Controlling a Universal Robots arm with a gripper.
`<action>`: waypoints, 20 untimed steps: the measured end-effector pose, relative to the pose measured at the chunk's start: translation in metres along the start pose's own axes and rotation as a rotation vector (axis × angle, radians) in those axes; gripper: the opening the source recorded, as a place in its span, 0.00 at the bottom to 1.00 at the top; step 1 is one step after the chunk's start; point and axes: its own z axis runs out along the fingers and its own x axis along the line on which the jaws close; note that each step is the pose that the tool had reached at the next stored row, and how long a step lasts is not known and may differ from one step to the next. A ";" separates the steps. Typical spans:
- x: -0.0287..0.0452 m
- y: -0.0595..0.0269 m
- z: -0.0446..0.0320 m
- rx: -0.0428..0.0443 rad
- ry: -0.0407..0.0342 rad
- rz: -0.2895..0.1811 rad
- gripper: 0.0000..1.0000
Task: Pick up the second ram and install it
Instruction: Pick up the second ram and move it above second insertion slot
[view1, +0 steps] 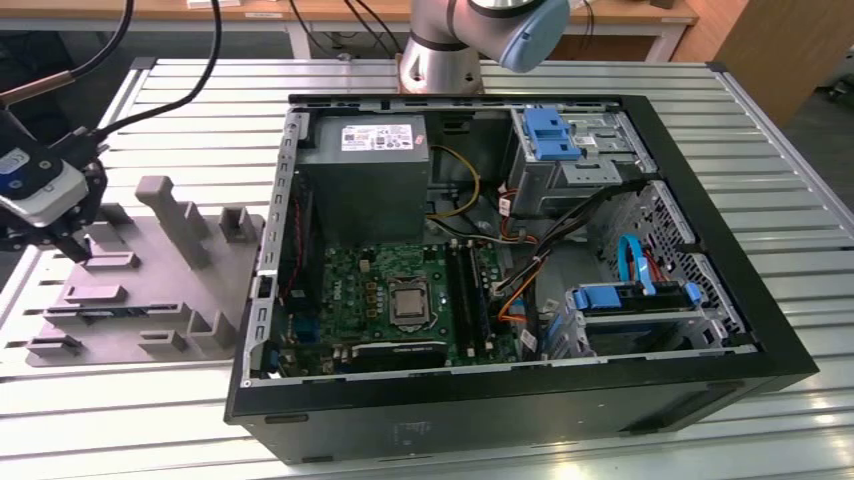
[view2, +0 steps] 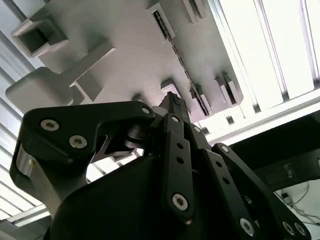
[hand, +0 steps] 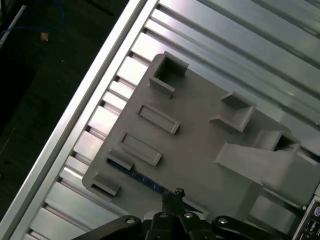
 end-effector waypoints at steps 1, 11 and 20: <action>0.0000 0.0000 0.0003 -0.0005 0.0008 -0.018 0.11; 0.0001 -0.0001 0.0032 -0.0049 0.0089 -0.199 0.11; 0.0001 -0.0002 0.0057 -0.0089 0.0161 -0.363 0.11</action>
